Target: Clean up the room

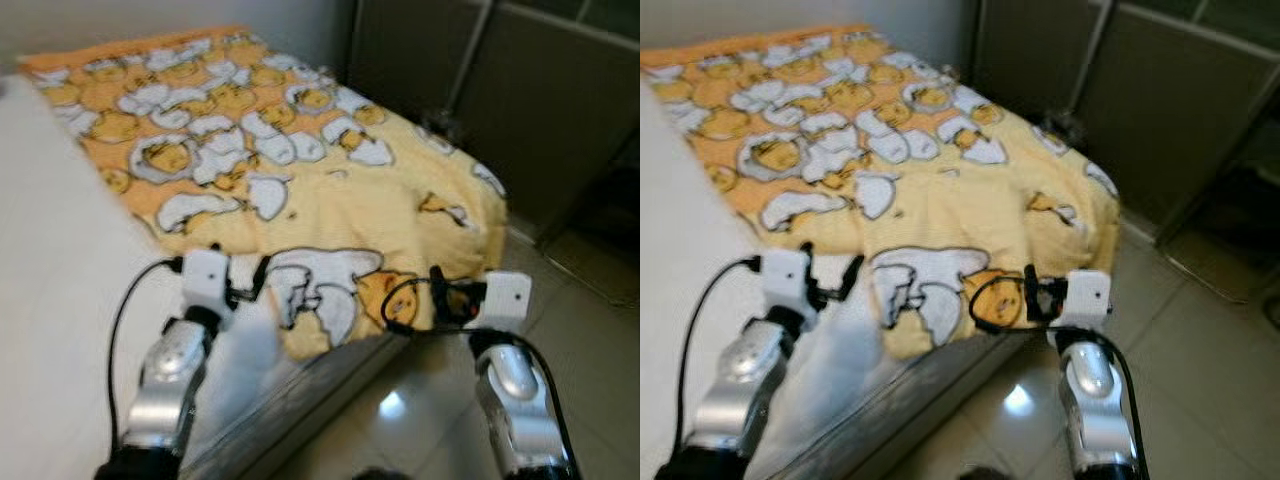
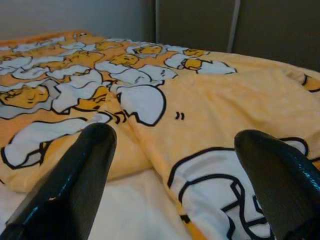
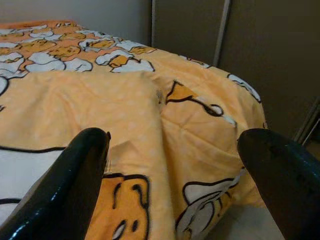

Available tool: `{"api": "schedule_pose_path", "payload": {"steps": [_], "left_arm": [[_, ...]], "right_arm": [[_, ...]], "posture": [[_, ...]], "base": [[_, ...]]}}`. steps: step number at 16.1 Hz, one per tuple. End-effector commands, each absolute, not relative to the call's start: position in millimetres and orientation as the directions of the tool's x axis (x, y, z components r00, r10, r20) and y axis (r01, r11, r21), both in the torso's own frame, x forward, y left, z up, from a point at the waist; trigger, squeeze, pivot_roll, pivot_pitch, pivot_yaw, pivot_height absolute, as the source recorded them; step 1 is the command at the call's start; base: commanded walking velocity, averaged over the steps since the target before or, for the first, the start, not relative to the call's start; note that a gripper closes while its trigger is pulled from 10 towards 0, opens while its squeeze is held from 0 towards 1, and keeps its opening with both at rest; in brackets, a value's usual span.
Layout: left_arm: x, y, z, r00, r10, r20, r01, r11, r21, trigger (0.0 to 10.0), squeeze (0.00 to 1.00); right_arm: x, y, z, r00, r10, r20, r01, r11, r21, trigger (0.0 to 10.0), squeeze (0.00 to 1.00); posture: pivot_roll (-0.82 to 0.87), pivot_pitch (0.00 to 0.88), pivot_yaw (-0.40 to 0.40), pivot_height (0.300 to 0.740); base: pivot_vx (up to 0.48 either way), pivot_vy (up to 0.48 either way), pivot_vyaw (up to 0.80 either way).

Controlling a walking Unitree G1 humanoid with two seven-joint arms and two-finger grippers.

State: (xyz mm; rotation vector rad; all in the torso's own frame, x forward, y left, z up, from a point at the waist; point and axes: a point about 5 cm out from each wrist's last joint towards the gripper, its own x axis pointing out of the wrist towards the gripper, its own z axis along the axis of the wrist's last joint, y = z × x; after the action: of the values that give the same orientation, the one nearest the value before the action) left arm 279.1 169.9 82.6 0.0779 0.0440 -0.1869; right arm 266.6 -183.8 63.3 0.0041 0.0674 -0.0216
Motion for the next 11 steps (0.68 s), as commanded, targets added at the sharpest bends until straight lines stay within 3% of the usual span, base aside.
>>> {"api": "schedule_pose_path", "payload": {"steps": [1, 4, 8, 11], "left_arm": [[281.8, 162.4, 83.7, 0.978, -0.203, -0.047, 0.206, 0.976, 0.065, 10.0, 0.0], [283.7, 163.9, 80.0, 0.976, -0.202, -0.078, 0.208, 0.976, 0.07, 10.0, 0.0], [286.0, 168.4, 76.2, 0.979, -0.173, -0.108, 0.183, 0.978, 0.099, 10.0, 0.0], [299.5, 186.2, 60.3, 0.973, -0.046, -0.226, 0.076, 0.989, 0.126, 10.0, 0.0]], "right_arm": [[266.7, -188.1, 64.7, 0.997, -0.029, -0.07, 0.029, 1.0, 0.0, 10.0, 0.0], [266.9, -186.3, 65.9, 0.998, -0.01, -0.055, 0.01, 1.0, 0.007, 10.0, 0.0], [265.2, -180.5, 62.0, 0.997, 0.027, -0.079, -0.027, 1.0, 0.008, 10.0, 0.0], [263.9, -166.6, 59.8, 0.982, 0.156, -0.103, -0.152, 0.987, 0.045, 10.0, 0.0]], "posture": [[-0.07, 0.0, 0.025, 0.74], [-0.07, 0.0, 0.025, 0.74], [-0.06, 0.0, 0.023, 0.74], [-0.06, 0.0, 0.015, 0.74]], "base": [[0.0, 0.0, -0.58], [0.0, 0.0, -0.56], [0.0, 0.0, 0.0], [0.0, 0.0, 0.0]]}}
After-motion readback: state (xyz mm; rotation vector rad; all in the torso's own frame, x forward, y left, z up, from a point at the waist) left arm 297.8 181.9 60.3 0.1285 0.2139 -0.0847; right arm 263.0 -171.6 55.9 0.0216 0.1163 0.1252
